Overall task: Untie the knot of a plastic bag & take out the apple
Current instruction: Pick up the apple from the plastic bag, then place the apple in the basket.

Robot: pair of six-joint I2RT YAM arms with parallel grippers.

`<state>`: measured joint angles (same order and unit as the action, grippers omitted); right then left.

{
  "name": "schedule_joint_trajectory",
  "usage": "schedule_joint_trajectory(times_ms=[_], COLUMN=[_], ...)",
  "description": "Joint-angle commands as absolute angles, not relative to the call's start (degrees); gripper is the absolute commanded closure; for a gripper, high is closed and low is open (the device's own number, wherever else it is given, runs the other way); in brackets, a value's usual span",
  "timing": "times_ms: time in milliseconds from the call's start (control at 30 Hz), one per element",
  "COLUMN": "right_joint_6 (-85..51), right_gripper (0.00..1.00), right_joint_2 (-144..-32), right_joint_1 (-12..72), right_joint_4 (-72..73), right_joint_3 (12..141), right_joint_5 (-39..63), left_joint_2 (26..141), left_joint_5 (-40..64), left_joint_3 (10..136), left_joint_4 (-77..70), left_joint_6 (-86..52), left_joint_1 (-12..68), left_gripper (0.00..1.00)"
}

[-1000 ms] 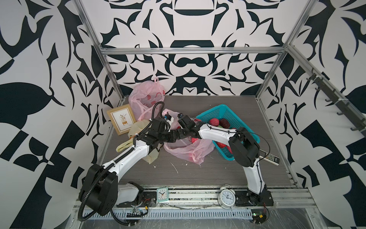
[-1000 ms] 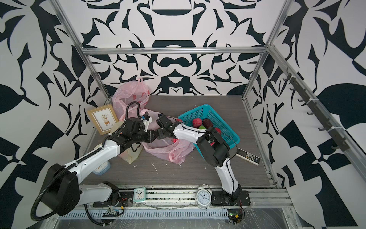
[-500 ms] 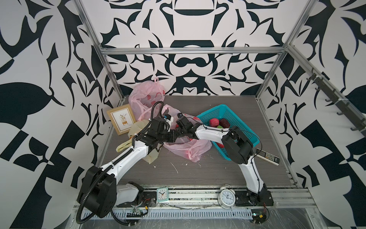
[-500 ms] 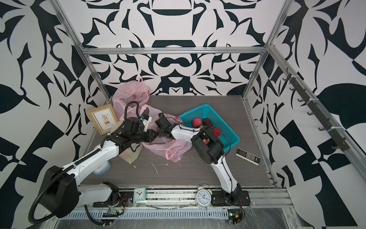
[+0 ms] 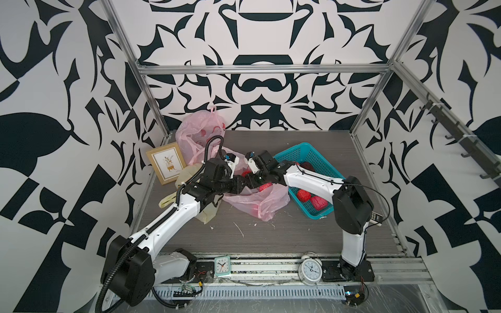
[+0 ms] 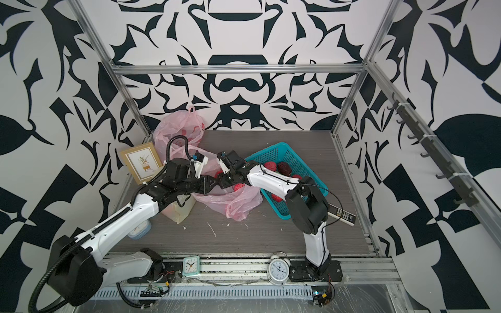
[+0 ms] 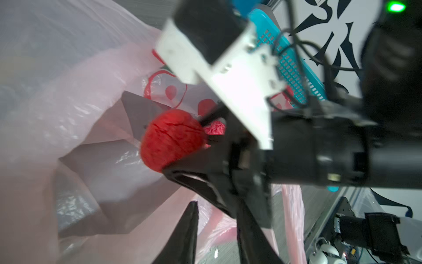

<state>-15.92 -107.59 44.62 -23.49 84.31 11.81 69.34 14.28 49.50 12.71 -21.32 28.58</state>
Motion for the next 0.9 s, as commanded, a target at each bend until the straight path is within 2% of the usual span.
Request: schedule_joint_trajectory(times_ms=[0, 233, 400, 533, 667, 733, 867], right_joint_6=[-13.0, -14.4, -15.6, -14.5, -13.8, -13.7, -13.1], right_gripper=[0.53, 0.51, 0.48, 0.49, 0.49, 0.49, 0.49], right_joint_2=[-98.0, -78.2, -68.7, -68.7, -72.3, -74.0, -76.3], right_joint_1=[45.2, 40.5, 33.5, 27.6, 24.2, 22.6, 18.6], right_joint_4=[-30.5, -28.9, -30.9, -36.3, -41.9, -43.6, -42.3], right_joint_3=[82.0, 75.3, 71.9, 70.4, 69.2, 68.2, 65.3], right_joint_5=[18.7, 17.3, 1.2, -12.9, -21.9, -23.9, -21.0], left_joint_2=[69.5, 67.9, 67.9, 69.7, 72.5, 75.6, 80.8], left_joint_5=[13.3, 15.7, 15.8, 14.2, 10.3, 10.6, 13.0], left_joint_3=[50.6, 51.3, 53.9, 56.0, 56.9, 57.1, 58.5], left_joint_4=[14.1, 13.8, 17.6, 21.8, 24.9, 24.1, 21.2], left_joint_6=[-20.9, -20.8, -19.9, -18.2, -18.7, -19.2, -20.9], left_joint_1=[28.2, 28.7, 31.1, 32.7, 32.7, 32.7, 33.0], left_gripper=[0.67, 0.68, 0.68, 0.69, 0.68, 0.66, 0.66])
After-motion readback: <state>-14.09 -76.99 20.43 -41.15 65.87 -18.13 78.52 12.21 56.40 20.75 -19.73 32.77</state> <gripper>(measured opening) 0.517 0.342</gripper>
